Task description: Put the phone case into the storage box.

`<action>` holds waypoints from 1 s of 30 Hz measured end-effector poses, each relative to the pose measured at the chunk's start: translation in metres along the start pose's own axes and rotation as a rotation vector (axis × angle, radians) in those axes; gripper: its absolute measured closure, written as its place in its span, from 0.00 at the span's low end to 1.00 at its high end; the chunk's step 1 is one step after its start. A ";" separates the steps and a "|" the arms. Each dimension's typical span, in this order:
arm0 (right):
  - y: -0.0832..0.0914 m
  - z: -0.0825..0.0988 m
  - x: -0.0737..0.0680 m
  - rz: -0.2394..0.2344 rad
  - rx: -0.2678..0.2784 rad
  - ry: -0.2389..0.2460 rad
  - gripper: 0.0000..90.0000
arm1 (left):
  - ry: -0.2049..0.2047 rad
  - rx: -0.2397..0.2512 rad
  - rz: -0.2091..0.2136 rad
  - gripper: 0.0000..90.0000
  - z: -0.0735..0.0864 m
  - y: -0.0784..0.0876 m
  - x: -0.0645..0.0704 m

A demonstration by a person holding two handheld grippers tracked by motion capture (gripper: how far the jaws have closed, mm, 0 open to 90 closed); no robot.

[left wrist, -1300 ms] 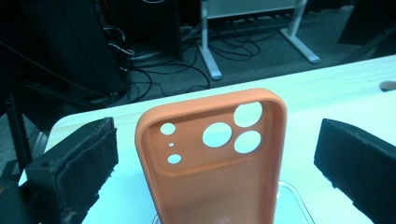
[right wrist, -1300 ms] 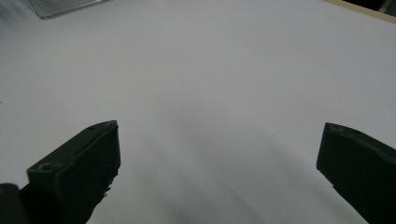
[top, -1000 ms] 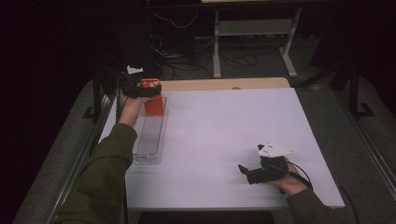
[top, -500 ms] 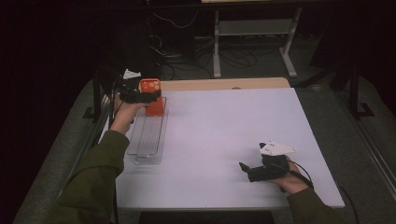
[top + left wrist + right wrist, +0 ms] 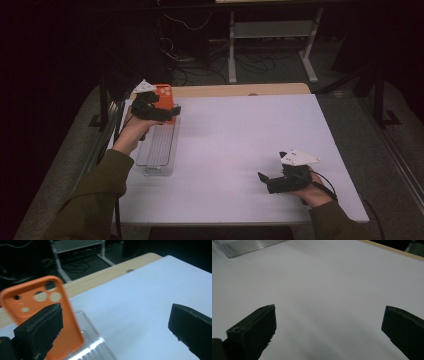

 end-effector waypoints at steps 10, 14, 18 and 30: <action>0.003 -0.002 0.001 -0.005 -0.006 0.014 0.00 | -0.035 0.020 0.084 0.00 0.007 0.012 0.028; 0.004 -0.003 0.002 -0.007 -0.006 0.015 0.00 | -0.061 0.018 0.093 0.00 0.013 0.015 0.034; 0.005 -0.005 0.004 -0.006 0.002 0.008 0.00 | -0.042 0.030 0.111 0.00 0.020 0.022 0.040; 0.010 -0.011 0.011 -0.035 0.032 -0.001 0.00 | -0.081 0.045 0.163 0.00 0.038 0.037 0.060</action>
Point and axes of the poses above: each handheld gripper's, and its own axes: y roughly backward along the jaws, z roughly out of its underside, x roughly to its right, the point moved 1 cm from there along -y, roughly forward along the jaws, and after that the axes turned 5 degrees about -y, right-handed, at the moved point
